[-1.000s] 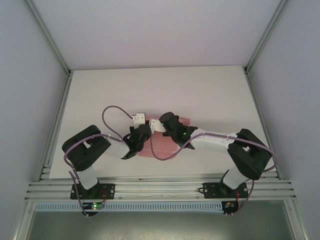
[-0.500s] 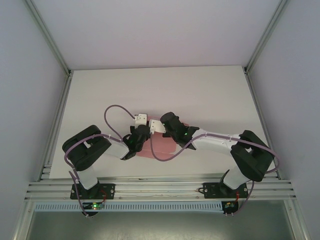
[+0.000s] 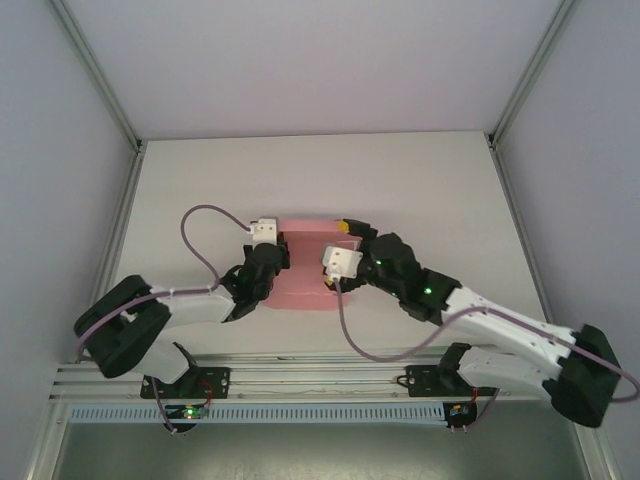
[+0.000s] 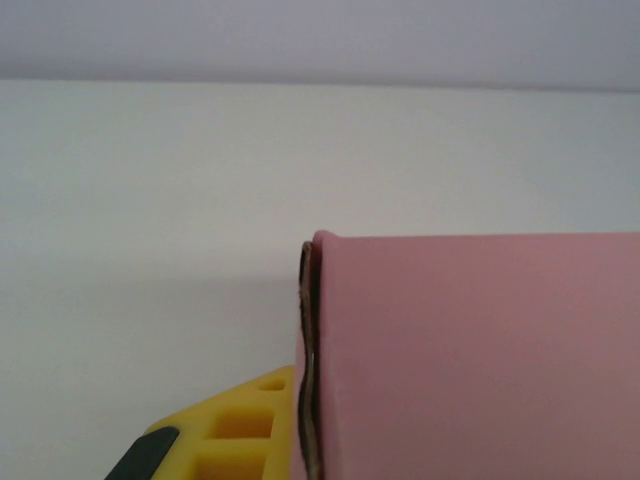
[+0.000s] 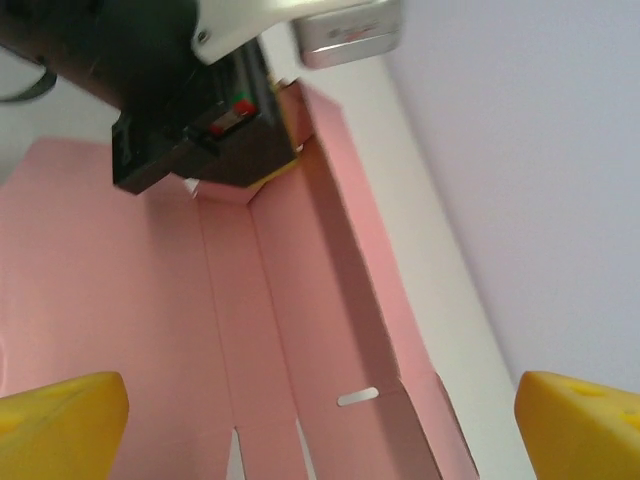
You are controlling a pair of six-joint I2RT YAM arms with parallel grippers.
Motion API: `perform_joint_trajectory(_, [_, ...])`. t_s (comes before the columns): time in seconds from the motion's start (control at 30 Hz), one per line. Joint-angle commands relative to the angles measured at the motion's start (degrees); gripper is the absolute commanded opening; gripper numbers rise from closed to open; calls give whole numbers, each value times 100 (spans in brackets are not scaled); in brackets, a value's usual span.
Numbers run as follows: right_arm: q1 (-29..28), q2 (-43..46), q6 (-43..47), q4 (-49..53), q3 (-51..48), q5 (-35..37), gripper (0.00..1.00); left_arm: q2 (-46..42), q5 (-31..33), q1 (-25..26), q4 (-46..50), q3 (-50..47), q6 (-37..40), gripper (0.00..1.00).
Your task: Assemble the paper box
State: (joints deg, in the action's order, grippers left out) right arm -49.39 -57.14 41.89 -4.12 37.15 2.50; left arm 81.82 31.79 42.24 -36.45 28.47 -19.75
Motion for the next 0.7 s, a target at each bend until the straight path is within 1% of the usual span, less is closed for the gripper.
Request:
perform_joint_trajectory(0.0, [-25, 700, -837, -779, -299, -3, 98, -423, 63, -41, 490, -182, -107, 0])
perform_joint_trajectory(0.13, [100, 1332, -1803, -774, -150, 430, 98, -845, -55, -40, 831, -277, -100, 0])
perform_joint_trajectory(0.23, [234, 1443, -2452, -551, 93, 1176, 98, -1201, -227, -40, 1081, -327, -142, 0])
perform_joint_trajectory(0.3, [470, 1367, -2739, -164, 325, 1359, 98, -1429, -302, -41, 1246, -349, -156, 0])
perform_joint_trajectory(0.37, [790, 1173, -2985, 277, 543, 1225, 98, -1604, -390, -42, 1359, -372, -150, 0])
perform_joint_trajectory(0.5, [1386, 650, -3506, 640, 809, 671, 98, -1865, -560, -47, 1417, -414, -126, 0])
perform_joint_trajectory(0.57, [1529, 420, -3578, 658, 862, 313, 98, -1903, -587, -40, 1487, -401, -117, 0])
perform_joint_trajectory(0.67, [1555, 152, -3469, 682, 930, -158, 98, -1881, -550, -45, 1535, -386, -132, 0])
